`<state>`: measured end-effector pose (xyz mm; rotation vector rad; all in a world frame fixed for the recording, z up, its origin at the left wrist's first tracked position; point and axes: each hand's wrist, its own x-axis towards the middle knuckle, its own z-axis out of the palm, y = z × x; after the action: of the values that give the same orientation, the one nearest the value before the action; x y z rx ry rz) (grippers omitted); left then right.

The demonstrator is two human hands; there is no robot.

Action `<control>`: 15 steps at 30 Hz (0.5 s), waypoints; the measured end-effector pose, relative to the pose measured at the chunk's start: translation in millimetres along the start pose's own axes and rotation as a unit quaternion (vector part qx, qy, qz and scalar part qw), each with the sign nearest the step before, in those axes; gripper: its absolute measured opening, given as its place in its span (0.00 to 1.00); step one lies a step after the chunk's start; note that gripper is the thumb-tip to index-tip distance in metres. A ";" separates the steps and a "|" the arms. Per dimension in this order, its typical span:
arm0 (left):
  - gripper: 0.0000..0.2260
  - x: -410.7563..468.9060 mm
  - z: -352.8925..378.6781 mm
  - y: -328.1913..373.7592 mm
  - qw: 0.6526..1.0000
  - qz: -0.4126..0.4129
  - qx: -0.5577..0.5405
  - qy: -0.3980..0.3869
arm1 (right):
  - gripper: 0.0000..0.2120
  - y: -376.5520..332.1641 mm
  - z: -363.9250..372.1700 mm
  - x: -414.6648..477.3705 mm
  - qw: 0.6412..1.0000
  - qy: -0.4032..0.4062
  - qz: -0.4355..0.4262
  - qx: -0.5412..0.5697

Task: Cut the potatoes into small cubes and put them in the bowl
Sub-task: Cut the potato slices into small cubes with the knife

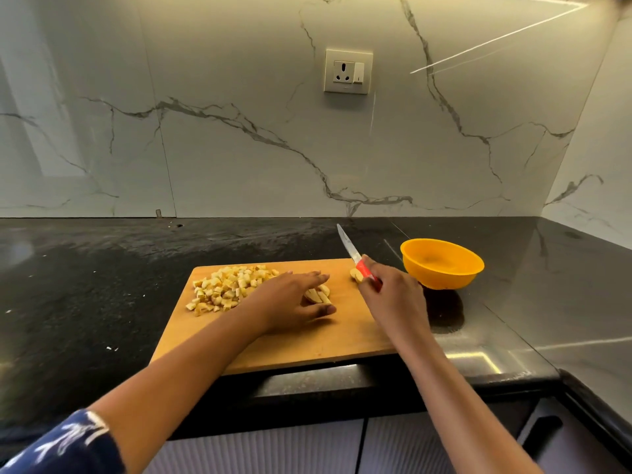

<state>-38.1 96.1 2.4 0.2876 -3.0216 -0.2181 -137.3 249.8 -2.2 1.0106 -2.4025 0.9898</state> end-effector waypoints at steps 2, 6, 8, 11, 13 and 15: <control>0.29 7.0 2.6 0.4 1.000 -0.005 -0.020 -0.006 | 0.21 5.1 5.8 3.9 1.000 0.002 0.022 0.017; 0.25 12.9 5.9 -2.0 0.999 0.008 -0.032 0.008 | 0.21 15.8 7.1 5.9 0.999 0.002 0.040 0.034; 0.23 13.9 6.2 -4.3 0.999 0.010 -0.023 0.020 | 0.21 16.9 6.7 4.7 0.998 -0.002 0.043 0.034; 0.21 14.6 6.8 -9.2 0.999 0.010 -0.017 0.037 | 0.21 16.7 6.4 3.4 0.998 -0.005 0.042 0.039; 0.22 14.5 6.5 -10.4 0.999 0.012 -0.018 0.034 | 0.21 16.9 6.2 3.0 0.998 -0.007 0.043 0.040; 0.25 15.2 1.7 -10.0 0.999 0.023 -0.045 0.015 | 0.21 17.2 5.3 2.9 0.998 -0.008 0.045 0.040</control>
<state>-51.4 83.7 0.6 0.2117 -2.9751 -0.3430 -152.1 253.2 -12.3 0.9473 -2.4590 1.1201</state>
